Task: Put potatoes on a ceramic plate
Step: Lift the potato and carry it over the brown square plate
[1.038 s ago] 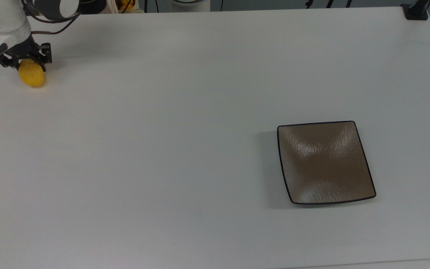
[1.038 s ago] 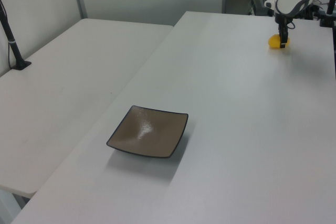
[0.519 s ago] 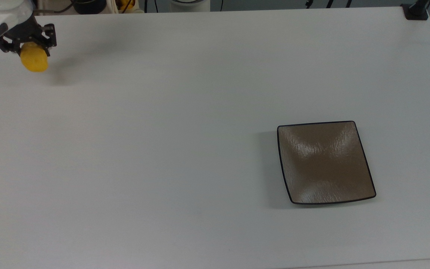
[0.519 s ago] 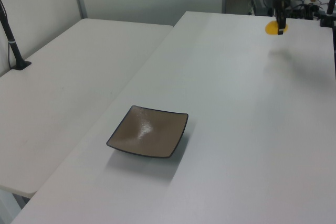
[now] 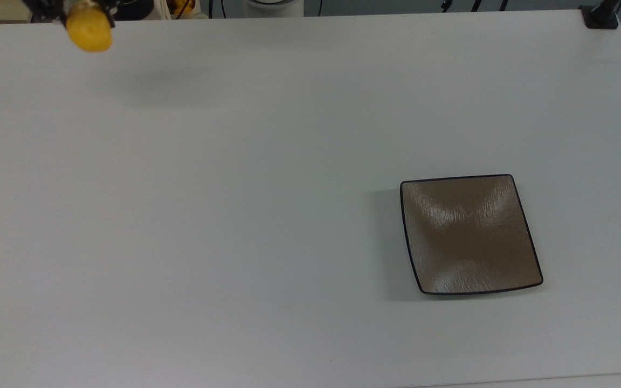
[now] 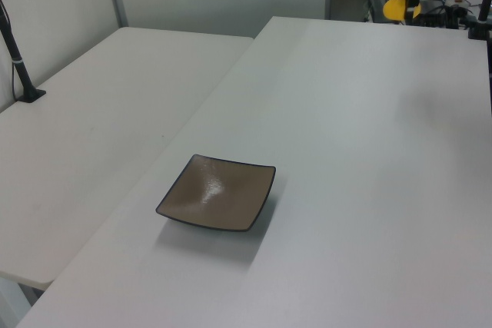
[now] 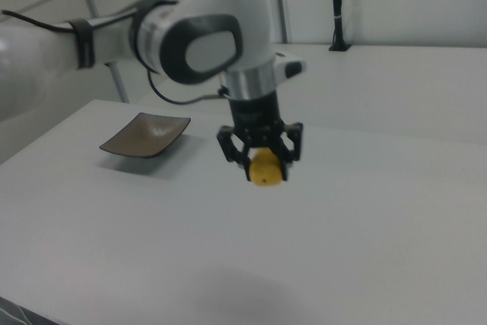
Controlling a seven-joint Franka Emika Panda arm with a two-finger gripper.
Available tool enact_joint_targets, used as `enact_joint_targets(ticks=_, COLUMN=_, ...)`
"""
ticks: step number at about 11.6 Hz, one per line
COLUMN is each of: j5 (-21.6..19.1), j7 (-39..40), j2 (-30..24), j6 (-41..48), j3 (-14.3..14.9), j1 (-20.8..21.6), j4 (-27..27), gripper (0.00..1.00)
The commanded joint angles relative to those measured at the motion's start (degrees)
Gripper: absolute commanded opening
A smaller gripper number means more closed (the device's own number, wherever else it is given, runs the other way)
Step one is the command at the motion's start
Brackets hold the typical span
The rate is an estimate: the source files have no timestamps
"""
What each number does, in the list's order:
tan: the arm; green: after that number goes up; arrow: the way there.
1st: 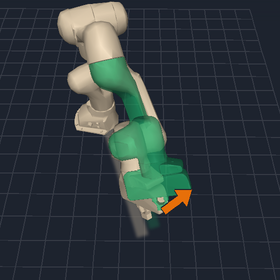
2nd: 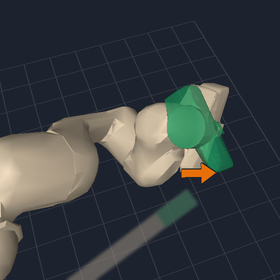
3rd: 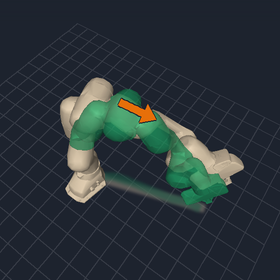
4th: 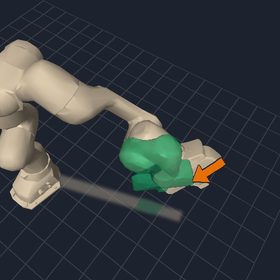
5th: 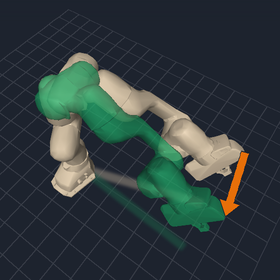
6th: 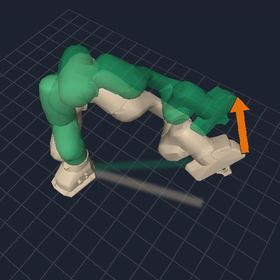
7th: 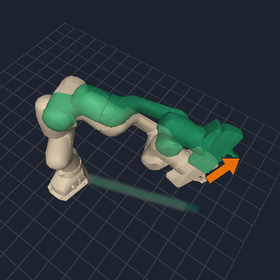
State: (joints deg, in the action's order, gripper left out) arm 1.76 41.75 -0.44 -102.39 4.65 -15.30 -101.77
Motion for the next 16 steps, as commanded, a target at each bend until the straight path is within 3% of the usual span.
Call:
enact_joint_targets(ticks=1, j5=-1.3, j7=-8.2, j2=-2.5, j6=9.0, j3=0.6, j1=6.9, j4=4.1, gripper=0.39)
enact_joint_targets(ticks=6, j5=-4.0, j7=-27.3, j2=-1.0, j6=8.8, j3=0.6, j1=19.0, j4=7.6, gripper=0.39)
enact_joint_targets(ticks=9, j5=-6.3, j7=-38.9, j2=5.2, j6=5.9, j3=0.6, j1=25.6, j4=12.4, gripper=0.40)
enact_joint_targets(ticks=13, j5=-6.2, j7=-56.9, j2=12.6, j6=-14.0, j3=0.5, j1=34.5, j4=12.9, gripper=0.42)
enact_joint_targets(ticks=16, j5=-5.5, j7=-61.3, j2=17.7, j6=-25.1, j3=-1.0, j1=38.5, j4=13.1, gripper=0.42)
